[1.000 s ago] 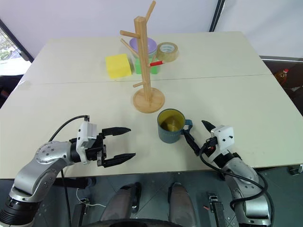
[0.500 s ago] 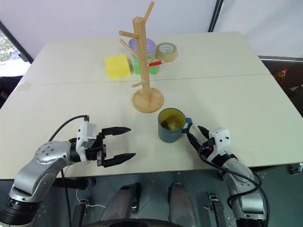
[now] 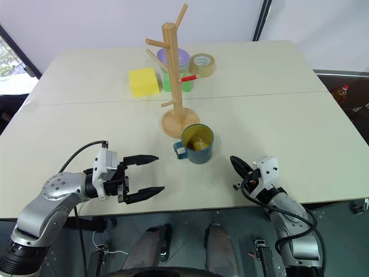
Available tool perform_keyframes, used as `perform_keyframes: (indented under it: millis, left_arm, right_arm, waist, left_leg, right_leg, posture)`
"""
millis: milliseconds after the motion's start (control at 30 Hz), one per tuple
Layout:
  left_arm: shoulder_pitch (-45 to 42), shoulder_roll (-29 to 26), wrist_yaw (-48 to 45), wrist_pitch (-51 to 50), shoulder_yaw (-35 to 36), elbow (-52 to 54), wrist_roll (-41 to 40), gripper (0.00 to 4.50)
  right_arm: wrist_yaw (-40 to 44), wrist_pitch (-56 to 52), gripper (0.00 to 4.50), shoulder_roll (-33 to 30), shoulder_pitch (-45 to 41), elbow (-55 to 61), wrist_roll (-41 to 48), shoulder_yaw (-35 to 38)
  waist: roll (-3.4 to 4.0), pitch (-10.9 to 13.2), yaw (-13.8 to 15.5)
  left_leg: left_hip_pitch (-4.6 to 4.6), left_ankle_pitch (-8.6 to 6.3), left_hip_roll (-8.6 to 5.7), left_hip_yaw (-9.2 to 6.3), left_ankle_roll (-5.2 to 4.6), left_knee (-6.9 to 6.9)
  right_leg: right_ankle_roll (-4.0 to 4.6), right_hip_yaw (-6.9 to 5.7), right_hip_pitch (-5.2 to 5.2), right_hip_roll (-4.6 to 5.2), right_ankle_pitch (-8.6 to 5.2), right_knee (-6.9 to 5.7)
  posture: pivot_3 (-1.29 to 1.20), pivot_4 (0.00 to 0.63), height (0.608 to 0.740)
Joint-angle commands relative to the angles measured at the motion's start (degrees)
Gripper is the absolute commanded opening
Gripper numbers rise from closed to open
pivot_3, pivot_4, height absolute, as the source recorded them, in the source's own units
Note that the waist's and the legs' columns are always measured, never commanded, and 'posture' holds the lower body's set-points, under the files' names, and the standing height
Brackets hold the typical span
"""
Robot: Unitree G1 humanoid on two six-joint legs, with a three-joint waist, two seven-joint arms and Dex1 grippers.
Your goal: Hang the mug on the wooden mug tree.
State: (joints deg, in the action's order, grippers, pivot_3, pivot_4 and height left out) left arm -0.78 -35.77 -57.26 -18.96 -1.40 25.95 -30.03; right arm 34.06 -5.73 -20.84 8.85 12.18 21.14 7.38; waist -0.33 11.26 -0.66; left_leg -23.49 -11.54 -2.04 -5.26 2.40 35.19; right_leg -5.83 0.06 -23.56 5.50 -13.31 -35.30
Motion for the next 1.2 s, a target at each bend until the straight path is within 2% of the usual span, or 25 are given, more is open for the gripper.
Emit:
perform_keyframes:
  millis: [33,333,633,700,767,900,1200]
  left_arm:
    - [0.1,-0.7,0.3,1.4,1.8,-0.1,0.2,4.5]
    - [0.0,-1.4,0.5,2.0,4.7,-3.1,0.2,4.5]
    - [-0.1,-1.3,1.2,1.8,4.7,-3.1,0.0,4.5]
    - [-0.1,-1.2,1.2,1.7,4.6,-3.1,-0.1,4.5]
    - [-0.1,-1.3,1.2,1.7,4.5,-3.0,-0.1,4.5]
    - [-0.2,-1.3,1.1,1.3,4.3,-3.0,-0.3,4.5]
    - [-0.7,-1.3,0.8,0.8,3.8,-3.0,-0.4,4.5]
  right_arm:
    - [-0.3,0.3,0.05,-0.2,-0.6,2.6,0.7,0.7]
    - [-0.7,-1.6,0.05,-1.0,-1.7,4.1,0.6,0.3]
    - [1.0,-3.0,0.05,-2.9,0.2,5.3,2.1,1.5]
    - [1.6,-4.4,0.57,-3.3,1.4,6.6,3.5,1.6]
    - [2.0,-5.5,1.36,-3.5,2.6,8.1,4.4,1.5]
    - [3.5,-7.3,3.41,-4.9,6.3,12.9,4.3,-0.6]
    - [4.5,-10.8,3.41,-6.0,7.0,17.0,4.2,-5.0]
  waist:
    - [0.0,0.0,0.0]
    - [0.0,0.0,0.0]
    - [0.0,0.0,0.0]
    - [0.0,0.0,0.1]
    - [0.0,0.0,0.1]
    - [0.0,0.0,0.1]
    - [-0.01,0.0,0.0]
  left_leg:
    - [0.0,0.0,0.0,0.0,0.0,0.0]
    - [0.0,-0.01,0.0,0.01,0.01,-0.05]
    - [0.0,-0.01,0.0,0.03,0.01,-0.05]
    - [0.0,-0.01,0.0,0.02,0.01,-0.06]
    - [0.0,-0.01,0.0,0.02,0.01,-0.07]
    - [-0.01,-0.02,0.01,0.02,0.03,-0.08]
    - [-0.06,-0.13,0.03,0.09,0.2,-0.08]
  right_leg:
    - [-0.08,0.0,0.02,0.01,-0.05,0.02]
    - [-0.11,0.02,0.02,0.04,-0.07,0.08]
    - [-0.12,0.02,0.03,0.06,-0.08,0.1]
    - [-0.12,0.02,0.02,0.06,-0.08,0.11]
    - [-0.12,0.02,0.02,0.06,-0.08,0.12]
    - [-0.16,0.03,0.02,0.08,-0.1,0.15]
    - [-0.17,0.1,0.0,0.17,-0.12,0.29]
  posture:
    - [0.0,0.15,0.74]
    - [0.0,0.15,0.74]
    - [0.0,0.15,0.74]
    - [0.0,0.15,0.74]
    - [0.0,0.15,0.74]
    - [0.0,0.15,0.74]
    - [0.0,0.15,0.74]
